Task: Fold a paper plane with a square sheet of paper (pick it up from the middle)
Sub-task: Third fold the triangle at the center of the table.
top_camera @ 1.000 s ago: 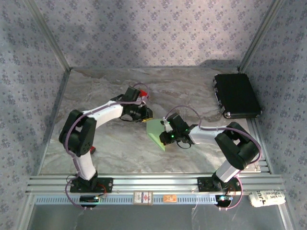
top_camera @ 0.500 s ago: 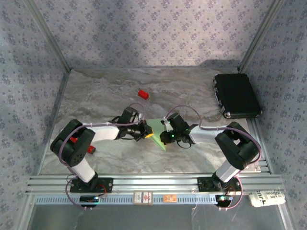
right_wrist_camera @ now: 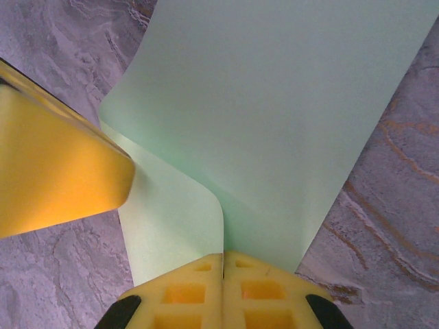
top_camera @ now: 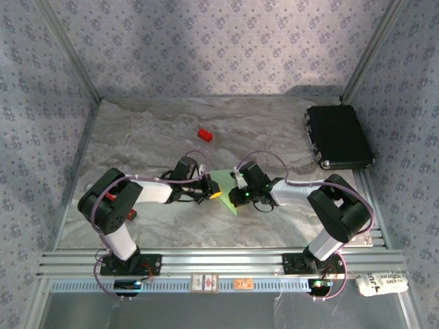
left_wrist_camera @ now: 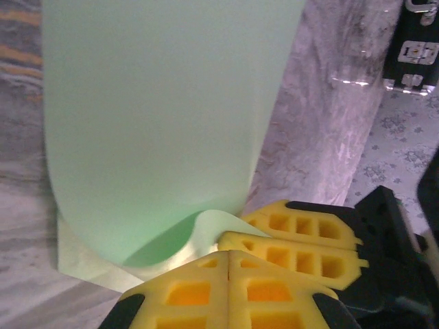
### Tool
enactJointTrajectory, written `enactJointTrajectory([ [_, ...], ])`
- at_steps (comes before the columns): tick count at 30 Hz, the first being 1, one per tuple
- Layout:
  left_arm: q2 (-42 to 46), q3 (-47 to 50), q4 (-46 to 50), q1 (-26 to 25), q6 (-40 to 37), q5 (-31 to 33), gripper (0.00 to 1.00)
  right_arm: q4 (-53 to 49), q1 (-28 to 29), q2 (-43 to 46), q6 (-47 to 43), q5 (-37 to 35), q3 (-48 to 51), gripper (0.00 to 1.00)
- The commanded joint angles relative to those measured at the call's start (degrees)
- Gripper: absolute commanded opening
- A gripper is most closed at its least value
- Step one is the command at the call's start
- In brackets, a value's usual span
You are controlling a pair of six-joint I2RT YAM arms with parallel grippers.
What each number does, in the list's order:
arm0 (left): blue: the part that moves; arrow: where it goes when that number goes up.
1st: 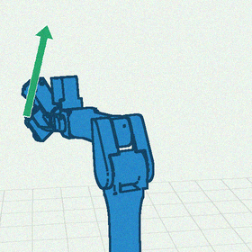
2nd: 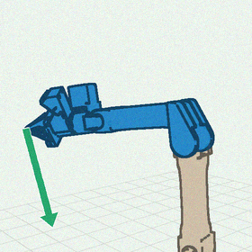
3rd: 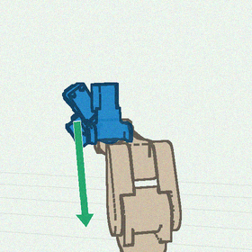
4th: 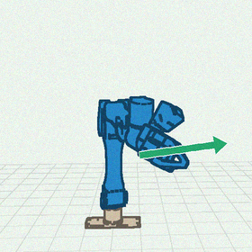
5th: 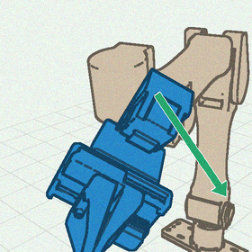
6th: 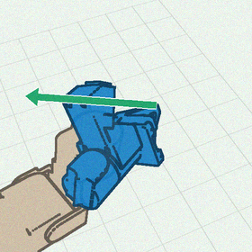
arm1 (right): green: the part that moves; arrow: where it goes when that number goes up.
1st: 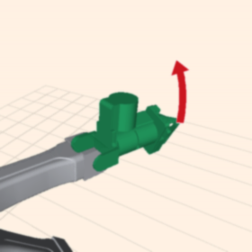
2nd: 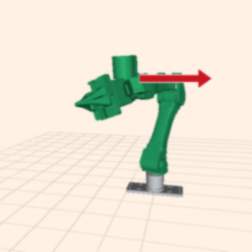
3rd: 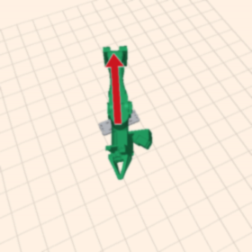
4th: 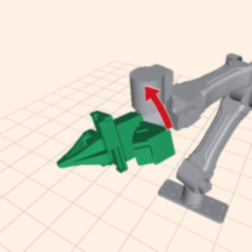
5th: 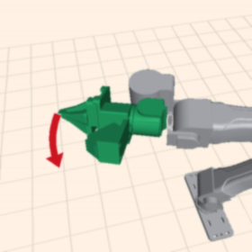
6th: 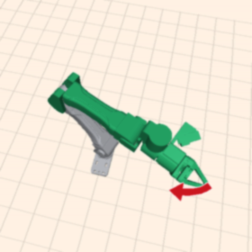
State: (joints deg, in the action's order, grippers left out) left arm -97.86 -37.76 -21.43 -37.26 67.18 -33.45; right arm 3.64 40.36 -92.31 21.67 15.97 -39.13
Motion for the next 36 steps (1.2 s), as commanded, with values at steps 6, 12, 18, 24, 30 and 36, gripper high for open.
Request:
enactJointTrajectory([
  [6,-1.51,-0.16,-0.07,-0.22,-1.08,0.11,0.00,-2.33,-0.46,-1.25,0.57,-1.73,0.91,0.03],
  [12,-2.71,-0.23,1.68,-0.35,-2.64,1.24,0.00,-2.19,-0.46,-1.20,0.57,-1.62,0.93,0.03],
  [18,-3.89,-0.14,4.40,-0.54,-4.07,2.51,0.00,-2.15,-0.45,-1.03,0.65,-1.49,0.84,0.03],
  [24,-4.35,-0.11,6.66,-0.62,-5.43,3.39,0.00,-1.97,-0.46,-0.44,1.16,-1.20,0.46,0.08],
  [30,-4.43,-0.12,7.49,-0.63,-5.58,3.74,0.00,-3.56,-1.71,3.04,3.25,-0.41,-0.52,0.30],
  [36,-4.35,-0.32,7.78,-0.63,-5.61,3.83,0.00,-5.65,-4.57,9.60,5.30,2.32,0.28,0.42],
])
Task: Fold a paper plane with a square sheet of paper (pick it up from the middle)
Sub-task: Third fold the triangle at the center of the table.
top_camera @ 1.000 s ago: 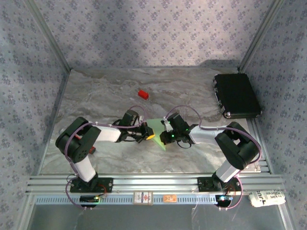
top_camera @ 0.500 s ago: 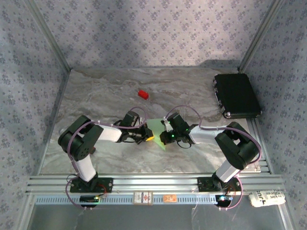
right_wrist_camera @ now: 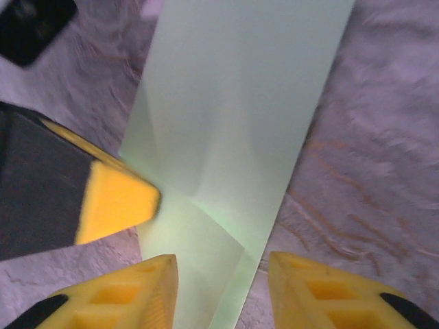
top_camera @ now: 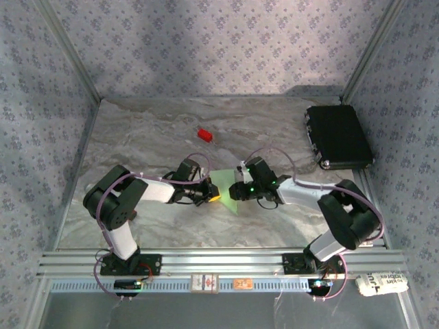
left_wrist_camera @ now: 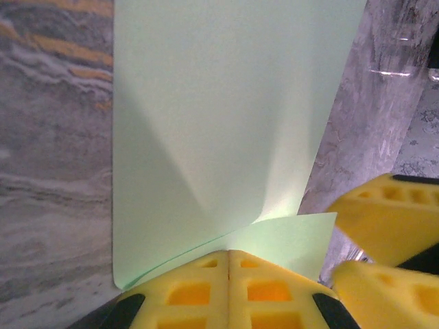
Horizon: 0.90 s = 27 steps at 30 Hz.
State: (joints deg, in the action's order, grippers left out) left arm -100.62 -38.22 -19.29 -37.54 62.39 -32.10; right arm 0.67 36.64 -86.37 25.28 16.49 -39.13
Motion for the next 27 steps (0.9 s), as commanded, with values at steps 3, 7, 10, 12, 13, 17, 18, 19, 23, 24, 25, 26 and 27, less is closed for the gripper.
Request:
enactJointTrajectory([
  [3,-1.68,0.11,5.60,-0.36,-0.78,2.51,0.00,-2.83,-0.96,6.06,2.69,5.50,0.80,0.42],
  [7,-1.68,-0.03,5.61,-0.37,-0.78,2.51,0.00,-1.58,0.74,5.85,4.83,9.36,0.84,0.25],
  [10,-1.69,-0.08,5.62,-0.39,-0.78,2.57,0.00,-1.59,3.29,3.98,5.66,9.28,-0.17,0.14],
  [12,-1.85,-0.10,5.57,-0.34,-0.69,2.53,0.00,-2.63,5.34,1.63,5.66,8.46,-1.83,0.11],
  [13,-1.94,-0.09,5.55,-0.41,-0.69,2.45,0.00,-3.05,6.20,0.44,5.66,8.17,-2.57,0.10],
  [17,-1.86,-0.06,5.53,-0.38,-0.70,2.47,0.00,-4.88,9.21,-4.02,5.58,5.81,-6.11,0.07],
  [18,-1.95,-0.08,5.51,-0.36,-0.69,2.41,0.00,-5.50,9.76,-5.05,5.40,5.50,-7.10,0.06],
  [19,-1.95,-0.09,5.49,-0.41,-0.61,2.42,0.00,-5.98,10.18,-5.87,5.23,4.82,-7.87,0.06],
  [23,-1.83,-0.02,5.35,-0.35,-0.60,2.36,0.00,-7.48,11.38,-9.16,5.04,2.78,-9.97,0.05],
  [24,-1.82,0.03,5.39,-0.34,-0.62,2.37,0.00,-7.79,11.46,-9.68,5.13,2.15,-10.17,0.05],
  [25,-1.86,-0.01,5.33,-0.40,-0.65,2.27,0.00,-7.91,11.37,-10.03,5.22,1.71,-10.19,0.05],
  [26,-1.86,-0.02,5.36,-0.41,-0.61,2.30,0.00,-7.82,11.41,-10.40,5.31,1.62,-10.22,0.05],
  [27,-1.86,-0.02,5.32,-0.34,-0.62,2.26,0.00,-7.70,11.33,-10.73,5.40,1.61,-10.01,0.05],
])
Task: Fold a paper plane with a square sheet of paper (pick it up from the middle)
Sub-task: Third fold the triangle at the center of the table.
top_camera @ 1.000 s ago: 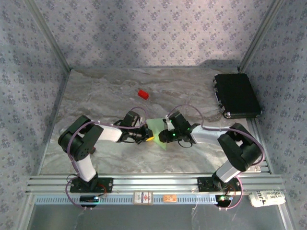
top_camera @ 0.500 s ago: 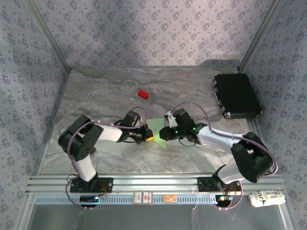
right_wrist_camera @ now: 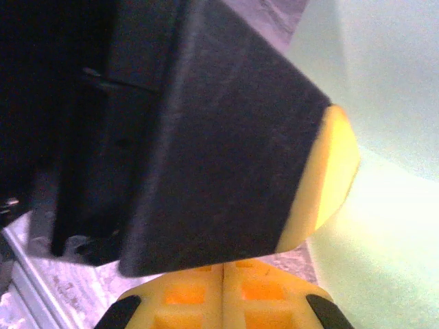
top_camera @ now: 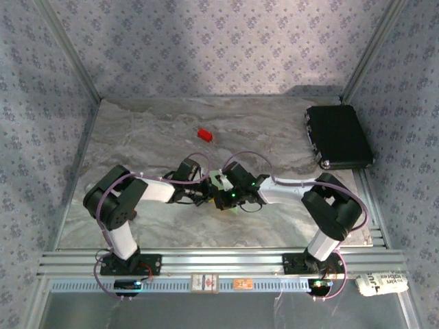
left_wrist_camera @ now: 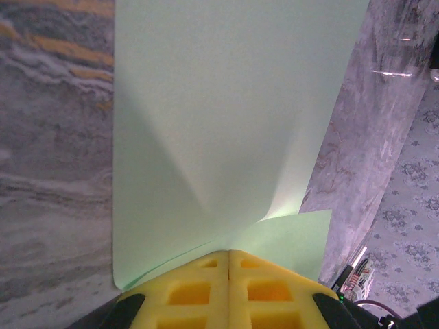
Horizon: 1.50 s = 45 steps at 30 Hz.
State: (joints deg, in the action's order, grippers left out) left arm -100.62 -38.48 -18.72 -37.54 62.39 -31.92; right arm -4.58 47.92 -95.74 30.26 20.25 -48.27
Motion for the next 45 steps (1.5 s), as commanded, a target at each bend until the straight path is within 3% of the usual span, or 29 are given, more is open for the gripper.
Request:
enactJointTrajectory([
  [1,-1.80,0.25,4.68,-0.38,-0.69,2.11,0.00,-2.21,-0.04,-1.54,0.41,-2.14,-0.70,0.05],
  [32,-2.78,-0.25,6.65,-0.17,-1.71,2.56,0.00,7.74,-5.59,2.99,3.75,6.45,11.05,0.08],
  [45,-2.83,-0.63,7.43,-0.09,-1.94,2.56,0.00,8.52,-6.55,6.70,4.45,9.12,11.42,0.10],
])
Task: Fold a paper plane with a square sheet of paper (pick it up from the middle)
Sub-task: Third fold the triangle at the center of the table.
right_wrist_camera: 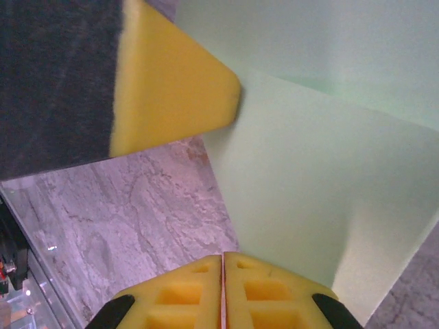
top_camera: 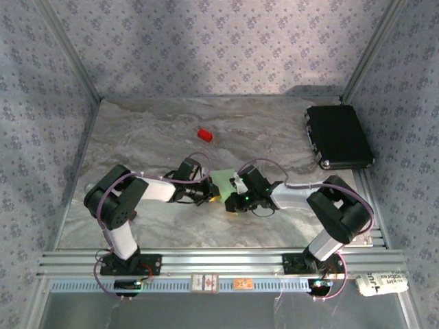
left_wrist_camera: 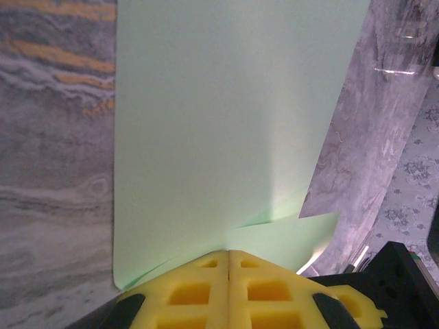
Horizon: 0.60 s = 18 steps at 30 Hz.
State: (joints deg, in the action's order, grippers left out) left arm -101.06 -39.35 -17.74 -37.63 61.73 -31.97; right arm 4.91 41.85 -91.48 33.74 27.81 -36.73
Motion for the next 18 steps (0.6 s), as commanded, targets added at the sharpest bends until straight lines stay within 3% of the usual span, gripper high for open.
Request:
enactJointTrajectory([
  [1,-2.39,0.24,6.47,-0.02,-1.28,2.59,0.00,-1.21,-0.73,2.88,0.99,1.52,-0.75,0.11],
  [10,-2.31,0.17,6.42,-0.04,-1.45,2.35,0.00,-2.45,-1.03,-2.21,0.88,1.96,-5.01,0.11],
  [18,-2.30,0.40,6.47,0.10,-1.54,2.33,0.00,-4.06,-0.65,-3.24,0.65,0.62,-2.70,0.11],
])
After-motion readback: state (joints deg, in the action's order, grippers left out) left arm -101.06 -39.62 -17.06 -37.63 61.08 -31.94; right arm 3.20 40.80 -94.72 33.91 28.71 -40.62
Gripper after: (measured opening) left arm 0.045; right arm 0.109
